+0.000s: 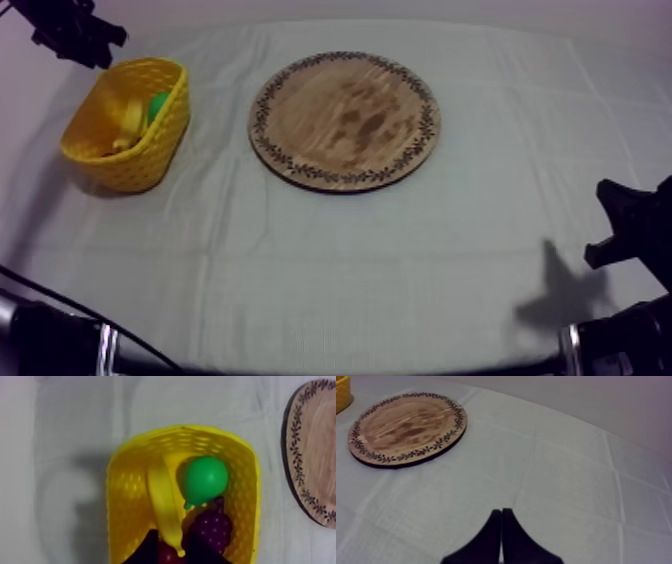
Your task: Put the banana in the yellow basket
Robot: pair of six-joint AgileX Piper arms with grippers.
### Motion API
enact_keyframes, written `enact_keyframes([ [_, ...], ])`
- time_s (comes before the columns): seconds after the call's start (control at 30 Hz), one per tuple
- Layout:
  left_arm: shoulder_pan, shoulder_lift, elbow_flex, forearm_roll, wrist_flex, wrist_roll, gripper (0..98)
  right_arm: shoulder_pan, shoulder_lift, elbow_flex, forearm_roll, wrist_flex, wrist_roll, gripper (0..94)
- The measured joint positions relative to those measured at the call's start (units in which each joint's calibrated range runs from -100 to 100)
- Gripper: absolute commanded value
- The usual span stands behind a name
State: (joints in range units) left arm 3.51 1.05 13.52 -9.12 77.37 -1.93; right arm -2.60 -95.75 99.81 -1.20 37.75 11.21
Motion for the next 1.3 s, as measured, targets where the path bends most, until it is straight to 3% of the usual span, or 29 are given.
enact_keyframes([
  [0.27,0.8,-14.2,8.5,0.31,-4.8,-0.2,1.2,0.0,0.0,0.0,0.0,0.0,0.0,0.3],
  [0.67,1.3,-45.8,31.1,0.7,-14.7,1.0,0.0,0.0,0.0,0.0,0.0,0.0,0.0,0.3],
  [1.3,-0.4,-90.3,67.2,0.78,-29.9,5.8,0.0,0.0,0.0,0.0,0.0,0.0,0.0,0.3],
])
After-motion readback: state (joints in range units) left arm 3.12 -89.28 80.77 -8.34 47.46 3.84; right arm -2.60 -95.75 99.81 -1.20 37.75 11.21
